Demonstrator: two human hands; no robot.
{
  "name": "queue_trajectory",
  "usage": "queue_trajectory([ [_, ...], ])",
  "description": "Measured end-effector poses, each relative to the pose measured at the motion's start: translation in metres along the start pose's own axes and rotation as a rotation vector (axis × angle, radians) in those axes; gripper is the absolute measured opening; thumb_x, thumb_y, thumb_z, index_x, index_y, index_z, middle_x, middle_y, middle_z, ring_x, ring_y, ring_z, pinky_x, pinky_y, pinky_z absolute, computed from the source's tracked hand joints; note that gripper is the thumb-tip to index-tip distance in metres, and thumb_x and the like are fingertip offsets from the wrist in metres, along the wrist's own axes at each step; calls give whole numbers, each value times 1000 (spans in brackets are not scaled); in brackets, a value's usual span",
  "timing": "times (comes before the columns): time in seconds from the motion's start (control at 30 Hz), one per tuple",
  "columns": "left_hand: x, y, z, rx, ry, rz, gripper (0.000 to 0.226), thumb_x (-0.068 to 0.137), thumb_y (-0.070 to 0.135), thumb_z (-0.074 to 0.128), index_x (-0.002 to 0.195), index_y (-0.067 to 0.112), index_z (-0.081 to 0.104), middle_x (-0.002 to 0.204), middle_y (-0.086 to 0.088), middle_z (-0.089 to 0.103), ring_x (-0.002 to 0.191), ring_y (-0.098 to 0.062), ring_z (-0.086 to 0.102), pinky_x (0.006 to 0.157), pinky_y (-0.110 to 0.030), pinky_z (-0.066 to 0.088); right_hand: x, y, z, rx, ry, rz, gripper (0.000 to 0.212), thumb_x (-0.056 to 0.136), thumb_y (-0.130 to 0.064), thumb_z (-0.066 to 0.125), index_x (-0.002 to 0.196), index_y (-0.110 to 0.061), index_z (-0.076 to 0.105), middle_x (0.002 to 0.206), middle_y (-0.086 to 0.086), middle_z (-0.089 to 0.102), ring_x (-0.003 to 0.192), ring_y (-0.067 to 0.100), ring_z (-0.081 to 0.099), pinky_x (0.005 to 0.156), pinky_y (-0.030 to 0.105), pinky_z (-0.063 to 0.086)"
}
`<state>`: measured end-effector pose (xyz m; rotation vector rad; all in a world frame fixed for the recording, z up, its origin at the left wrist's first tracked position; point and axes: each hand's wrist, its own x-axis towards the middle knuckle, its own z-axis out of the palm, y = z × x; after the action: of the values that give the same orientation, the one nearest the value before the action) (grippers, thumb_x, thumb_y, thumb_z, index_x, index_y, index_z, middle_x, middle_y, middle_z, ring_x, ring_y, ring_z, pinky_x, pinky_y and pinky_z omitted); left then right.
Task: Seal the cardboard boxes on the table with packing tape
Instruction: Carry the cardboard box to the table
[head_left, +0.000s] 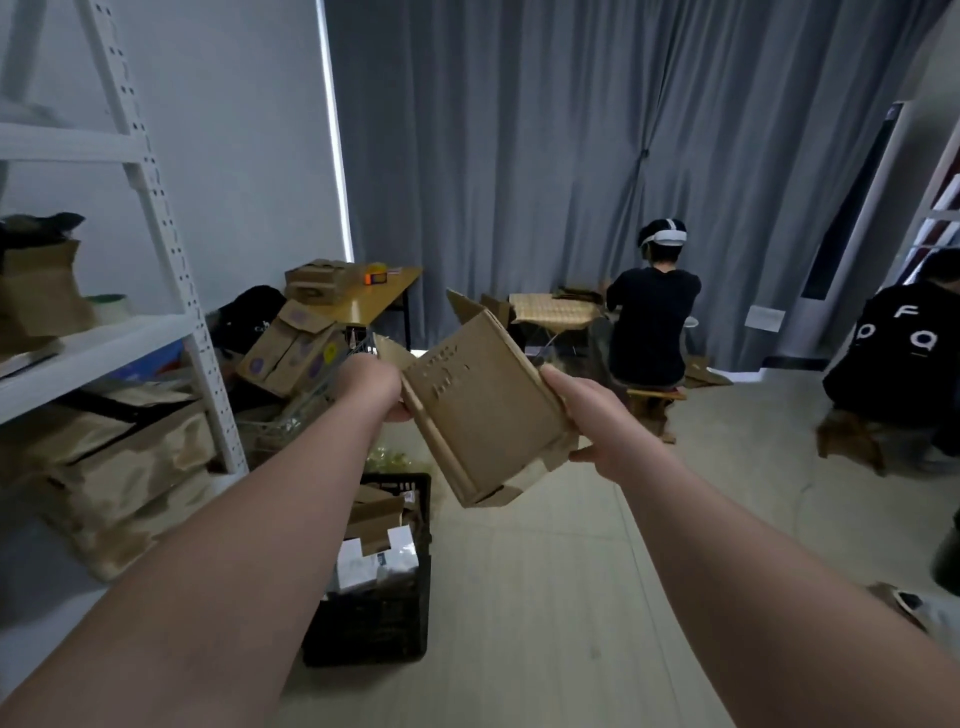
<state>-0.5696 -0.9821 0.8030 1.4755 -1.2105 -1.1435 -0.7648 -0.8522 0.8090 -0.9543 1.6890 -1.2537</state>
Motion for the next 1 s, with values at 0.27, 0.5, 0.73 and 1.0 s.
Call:
queue_trajectory([
  [0.27, 81, 14, 96, -90, -49, -33, 24, 98, 10, 39, 109, 4, 59, 103, -14, 63, 82, -30, 65, 44, -30, 52, 115, 14, -36, -10, 102, -134, 50, 82, -41, 72, 126, -25, 56, 109, -3, 60, 99, 18, 58, 86, 41, 53],
  [0.5, 187, 20, 184, -55, -219, -29, 17, 96, 23, 52, 86, 12, 60, 74, -6, 61, 58, -19, 57, 47, -26, 49, 260, 18, -59, -42, 169, -143, 53, 79, -42, 74, 127, -31, 54, 112, -4, 57, 97, 18, 56, 85, 43, 55],
  [0.73, 322, 89, 251, -193, -304, -11, 25, 98, 26, 53, 114, 8, 59, 95, -11, 61, 77, -22, 61, 54, -26, 57, 422, -52, -76, -127, 115, -360, 89, 68, -49, 82, 142, -41, 33, 144, 0, 38, 128, 23, 42, 103, 41, 44],
  [1.0, 440, 127, 312, -225, -312, -83, 31, 94, 18, 60, 119, 0, 58, 114, -18, 63, 89, -26, 65, 52, -27, 58, 553, -85, -78, -493, -62, -467, 136, 41, -58, 83, 149, -49, 0, 159, 3, -21, 148, 27, -8, 117, 49, 13],
])
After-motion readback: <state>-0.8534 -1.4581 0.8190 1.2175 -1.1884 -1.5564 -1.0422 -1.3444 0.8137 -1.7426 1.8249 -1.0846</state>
